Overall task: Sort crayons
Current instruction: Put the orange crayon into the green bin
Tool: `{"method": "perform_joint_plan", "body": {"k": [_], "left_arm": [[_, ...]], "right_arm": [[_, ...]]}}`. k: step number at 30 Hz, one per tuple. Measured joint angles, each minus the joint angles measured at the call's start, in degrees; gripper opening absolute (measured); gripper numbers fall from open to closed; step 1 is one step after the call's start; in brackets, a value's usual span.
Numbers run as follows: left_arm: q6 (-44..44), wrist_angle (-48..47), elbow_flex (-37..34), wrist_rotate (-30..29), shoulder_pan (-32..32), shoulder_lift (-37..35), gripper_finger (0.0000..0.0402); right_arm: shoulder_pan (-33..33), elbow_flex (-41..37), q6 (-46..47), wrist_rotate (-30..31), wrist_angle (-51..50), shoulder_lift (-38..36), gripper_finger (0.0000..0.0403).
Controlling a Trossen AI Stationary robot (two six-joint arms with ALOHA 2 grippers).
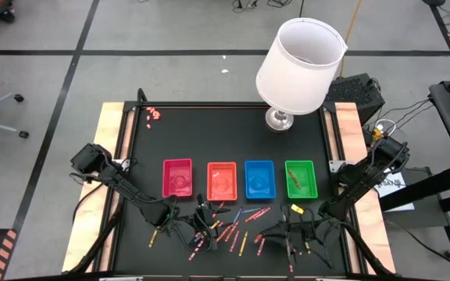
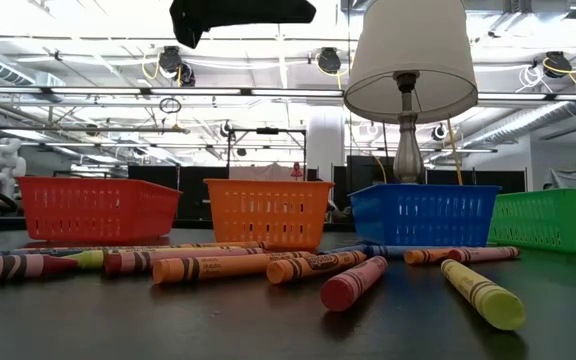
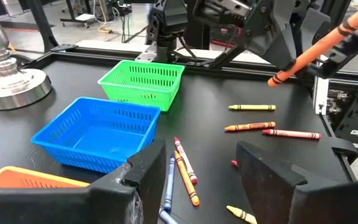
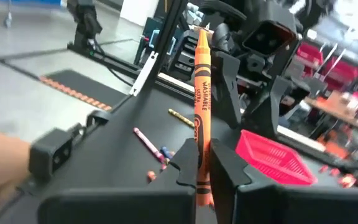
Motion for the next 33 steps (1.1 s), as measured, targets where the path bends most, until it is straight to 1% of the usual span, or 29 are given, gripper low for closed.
{"method": "perform_joint_plan", "body": {"k": [9,12,23,33], "left_arm": [[0.0,0.0,0.0,0.0,0.0,0.0,0.0196],[-0.6,0.0,0.0,0.0,0.0,0.0,0.0196],[-1.5,0.0,0.0,0.0,0.1,0.0,0.0196],[-1.5,0.0,0.0,0.1,0.0,0.0,0.0196]], "right_arm": [[0.0,0.0,-12.7,0.0,0.7,0.0,0.0005],[0.0,0.0,-13.8,0.0,1.7,0.0,0.0006],[-0.3,0.0,-6.8,0.2,1.2,0.0,0.0006],[-2.4,0.0,3.6,0.2,0.8,0.0,0.0006]]}}
